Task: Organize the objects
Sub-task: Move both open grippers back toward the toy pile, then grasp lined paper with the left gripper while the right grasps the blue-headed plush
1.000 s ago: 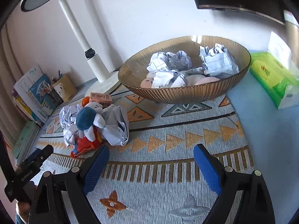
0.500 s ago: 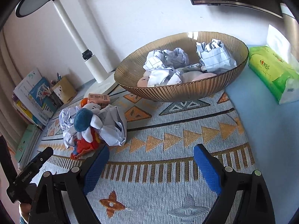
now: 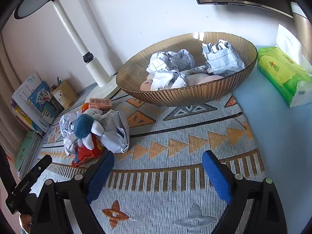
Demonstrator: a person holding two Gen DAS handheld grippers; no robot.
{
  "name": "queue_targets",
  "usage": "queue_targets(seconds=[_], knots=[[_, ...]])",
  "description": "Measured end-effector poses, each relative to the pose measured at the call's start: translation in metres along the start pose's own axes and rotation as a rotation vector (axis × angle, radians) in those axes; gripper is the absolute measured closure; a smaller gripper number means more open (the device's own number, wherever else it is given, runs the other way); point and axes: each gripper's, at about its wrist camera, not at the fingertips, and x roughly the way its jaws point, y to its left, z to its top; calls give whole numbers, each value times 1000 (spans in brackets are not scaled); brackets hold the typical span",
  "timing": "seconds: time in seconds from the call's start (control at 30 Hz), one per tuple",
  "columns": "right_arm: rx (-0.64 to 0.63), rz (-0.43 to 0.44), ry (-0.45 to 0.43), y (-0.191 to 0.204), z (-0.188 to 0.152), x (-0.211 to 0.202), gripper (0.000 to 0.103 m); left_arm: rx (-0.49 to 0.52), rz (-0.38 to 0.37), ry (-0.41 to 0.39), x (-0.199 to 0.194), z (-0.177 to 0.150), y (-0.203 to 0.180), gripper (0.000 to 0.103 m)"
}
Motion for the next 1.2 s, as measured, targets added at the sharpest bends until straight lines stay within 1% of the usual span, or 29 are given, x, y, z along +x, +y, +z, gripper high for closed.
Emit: queue_targets(seconds=[0.83, 0.9, 0.97, 1.03, 1.07, 1.17, 1.2], knots=[[8, 3, -2, 0, 1, 0, 12, -2, 1, -4, -1, -1, -2, 1], [5, 2, -6, 0, 1, -1, 12, 1, 8, 3, 0, -1, -3, 1], [3, 1, -8, 0, 1, -2, 12, 15, 13, 32, 5, -1, -6, 1], [2, -1, -15, 0, 2, -4, 12, 25, -9, 74, 9, 0, -7, 1], [1, -2, -16, 0, 2, -5, 12, 31, -35, 92, 10, 1, -7, 1], [-16, 6, -24, 3, 2, -8, 12, 32, -141, 110, 4, 13, -4, 1], [-25, 10, -30, 5, 2, -9, 12, 40, -177, 128, 5, 17, -3, 1]])
